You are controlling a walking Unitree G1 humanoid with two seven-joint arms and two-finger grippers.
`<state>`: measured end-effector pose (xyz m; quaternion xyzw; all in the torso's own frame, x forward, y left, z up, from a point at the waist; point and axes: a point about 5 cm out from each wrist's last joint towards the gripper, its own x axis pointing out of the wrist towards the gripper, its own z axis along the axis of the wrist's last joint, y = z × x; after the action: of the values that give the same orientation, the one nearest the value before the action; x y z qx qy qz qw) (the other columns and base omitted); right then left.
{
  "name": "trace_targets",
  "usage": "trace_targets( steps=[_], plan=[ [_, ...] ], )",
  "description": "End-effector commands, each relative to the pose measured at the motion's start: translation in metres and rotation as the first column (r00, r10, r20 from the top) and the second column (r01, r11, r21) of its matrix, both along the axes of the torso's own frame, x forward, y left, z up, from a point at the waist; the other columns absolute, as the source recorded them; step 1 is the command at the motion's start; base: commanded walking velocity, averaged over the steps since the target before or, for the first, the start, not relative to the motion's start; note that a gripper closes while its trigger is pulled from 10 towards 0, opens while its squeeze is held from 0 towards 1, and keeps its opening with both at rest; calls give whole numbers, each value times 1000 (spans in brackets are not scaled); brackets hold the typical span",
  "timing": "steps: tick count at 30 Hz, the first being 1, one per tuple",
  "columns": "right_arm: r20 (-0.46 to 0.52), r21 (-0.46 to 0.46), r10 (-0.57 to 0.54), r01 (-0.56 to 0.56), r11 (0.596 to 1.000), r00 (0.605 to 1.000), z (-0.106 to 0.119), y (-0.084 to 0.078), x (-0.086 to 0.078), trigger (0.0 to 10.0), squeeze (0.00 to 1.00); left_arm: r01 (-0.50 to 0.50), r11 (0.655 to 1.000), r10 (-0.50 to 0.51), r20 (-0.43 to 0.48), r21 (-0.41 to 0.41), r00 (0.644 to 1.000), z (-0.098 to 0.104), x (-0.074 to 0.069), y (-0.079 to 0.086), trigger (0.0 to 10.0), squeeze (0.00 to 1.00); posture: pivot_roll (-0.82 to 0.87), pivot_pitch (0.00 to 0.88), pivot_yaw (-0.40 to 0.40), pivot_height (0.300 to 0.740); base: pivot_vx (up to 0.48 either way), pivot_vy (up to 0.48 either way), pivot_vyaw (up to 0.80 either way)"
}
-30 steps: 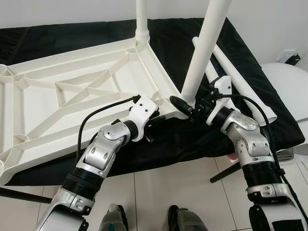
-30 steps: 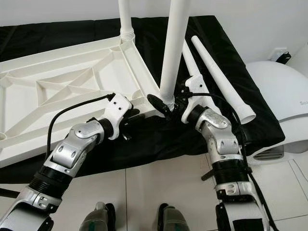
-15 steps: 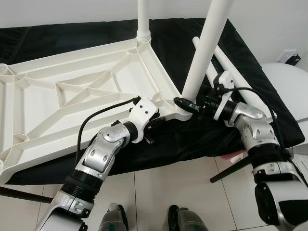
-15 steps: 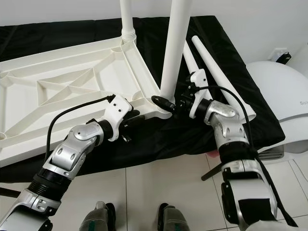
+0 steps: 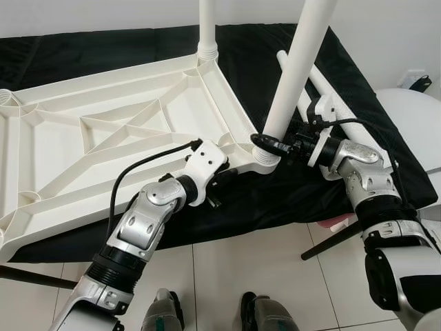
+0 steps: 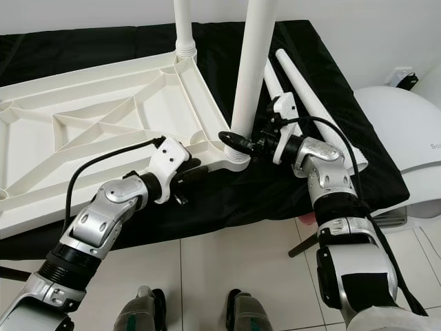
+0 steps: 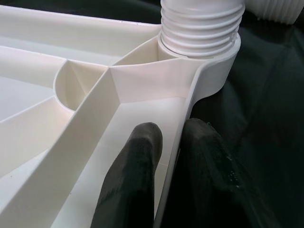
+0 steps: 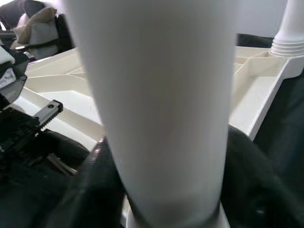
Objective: Building children table
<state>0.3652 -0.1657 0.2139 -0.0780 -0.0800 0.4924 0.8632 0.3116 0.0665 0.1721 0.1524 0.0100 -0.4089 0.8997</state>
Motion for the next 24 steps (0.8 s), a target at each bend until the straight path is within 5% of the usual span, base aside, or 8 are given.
trace_targets(
  steps=[1,11,12,13,14,24],
  plan=[
    [-28,20,4,-4,1000,1000,-4,-3,0,0,0,39,999,-39,-32,2,999,-5,-5,-2,10000,0,49,172,-5,740,0,0,0],
    [-29,22,44,-43,999,999,-9,3,-3,0,0,41,999,-41,-34,-2,999,-4,-6,-3,10000,0,50,174,-6,740,0,0,0],
    [-23,27,36,-36,999,999,-9,5,-3,4941,0,40,999,-40,-35,-3,999,-4,-6,-3,10000,0,50,174,-6,740,0,0,0],
    [-23,27,36,-36,999,999,-9,5,-3,4941,0,40,999,-40,-35,-3,999,-4,-6,-3,10000,0,50,174,-6,740,0,0,0],
    [-17,43,27,-26,999,999,-8,8,-4,10000,0,38,999,-38,-36,-3,999,-5,-6,-3,10000,0,52,175,-9,740,0,0,0],
    [8,138,-18,16,990,1000,-10,22,-14,10000,0,6,1000,-6,-48,-1,999,-10,-7,-3,10000,0,50,182,-12,740,0,0,0]
  ],
)
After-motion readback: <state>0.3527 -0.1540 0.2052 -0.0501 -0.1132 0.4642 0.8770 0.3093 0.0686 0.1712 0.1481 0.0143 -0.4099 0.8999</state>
